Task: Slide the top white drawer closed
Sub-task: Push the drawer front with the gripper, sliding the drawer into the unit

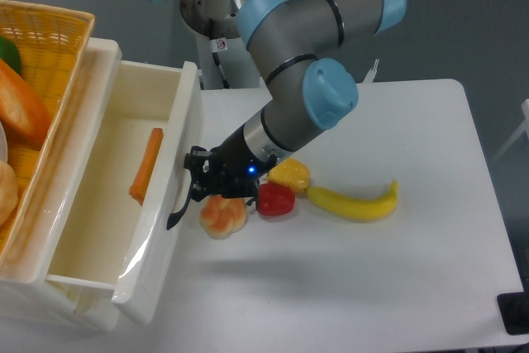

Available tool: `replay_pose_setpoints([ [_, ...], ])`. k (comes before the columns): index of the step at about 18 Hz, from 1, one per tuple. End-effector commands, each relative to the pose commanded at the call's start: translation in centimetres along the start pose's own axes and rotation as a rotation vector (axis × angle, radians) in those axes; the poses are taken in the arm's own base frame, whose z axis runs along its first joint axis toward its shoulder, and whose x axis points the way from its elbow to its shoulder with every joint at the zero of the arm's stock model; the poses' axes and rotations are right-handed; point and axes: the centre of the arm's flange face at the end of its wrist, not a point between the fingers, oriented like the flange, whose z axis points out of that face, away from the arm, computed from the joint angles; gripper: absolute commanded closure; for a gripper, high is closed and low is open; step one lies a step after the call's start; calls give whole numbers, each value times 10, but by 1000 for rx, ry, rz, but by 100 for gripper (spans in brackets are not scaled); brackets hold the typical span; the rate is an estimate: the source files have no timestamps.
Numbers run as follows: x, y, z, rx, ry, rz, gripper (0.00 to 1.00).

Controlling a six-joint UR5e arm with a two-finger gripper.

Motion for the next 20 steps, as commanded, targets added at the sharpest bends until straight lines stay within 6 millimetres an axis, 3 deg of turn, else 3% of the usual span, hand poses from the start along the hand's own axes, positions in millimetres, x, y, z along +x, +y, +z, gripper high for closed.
replay_pose_setpoints([
  [14, 42, -10, 32, -45, 12, 36, 87],
  [20, 47, -11, 36, -50, 15, 31, 87],
])
